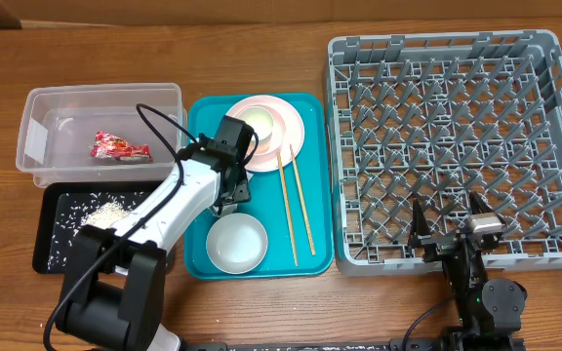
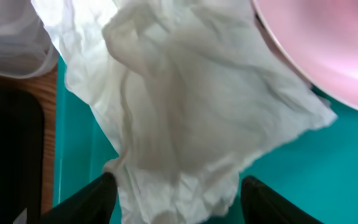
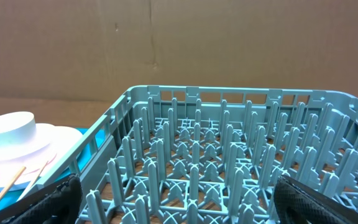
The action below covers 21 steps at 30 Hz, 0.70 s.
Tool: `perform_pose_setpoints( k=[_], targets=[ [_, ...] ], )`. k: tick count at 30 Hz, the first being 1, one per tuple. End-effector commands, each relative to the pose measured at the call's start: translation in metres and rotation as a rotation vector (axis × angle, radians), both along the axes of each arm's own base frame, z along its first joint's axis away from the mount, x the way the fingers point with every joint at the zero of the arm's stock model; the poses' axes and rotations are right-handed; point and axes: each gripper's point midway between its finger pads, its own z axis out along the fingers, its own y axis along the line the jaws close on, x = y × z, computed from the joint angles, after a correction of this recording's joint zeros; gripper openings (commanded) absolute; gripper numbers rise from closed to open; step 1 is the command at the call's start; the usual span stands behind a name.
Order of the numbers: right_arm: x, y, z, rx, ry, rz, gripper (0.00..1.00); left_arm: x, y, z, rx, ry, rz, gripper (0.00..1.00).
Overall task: Sort waste into correct bins and load items into the dishwasher
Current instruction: 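Release the wrapper and grasp the white tissue on the teal tray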
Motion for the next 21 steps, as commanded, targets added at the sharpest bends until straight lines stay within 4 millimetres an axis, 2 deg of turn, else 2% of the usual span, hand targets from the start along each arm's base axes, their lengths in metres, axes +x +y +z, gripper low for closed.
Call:
perform_pose_setpoints(
  k=[1,7,10,11,16,21],
  targets=[
    [0.0,0.0,-0.002,-0.004,-0.004,-0.001,1.0,-0.001,0.011,-0.009,0.051,-0.021,0.016,0.66],
    [0.0,0.0,-0.002,-0.004,-0.004,-0.001,1.0,0.0,0.009,-0.021,0.033,-0.059,0.016,0.66],
    [0.0,0.0,-0.002,-0.004,-0.004,-0.001,1.0,-0.003,0.01,-0.023,0.036,-0.052,0.016,0.6],
    [0.0,0.0,-0.002,-0.004,-0.004,-0.001,1.0,-0.003,0.01,-0.024,0.036,-0.051,0.016,0.57],
    [0.0,0.0,-0.002,-0.004,-0.004,-0.001,1.0,-0.002,0.01,-0.023,0.034,-0.052,0.015,0.27],
    [0.0,0.0,-0.002,-0.004,-0.004,-0.001,1.0,0.001,0.008,-0.011,0.031,-0.054,0.015,0.09]
  ],
)
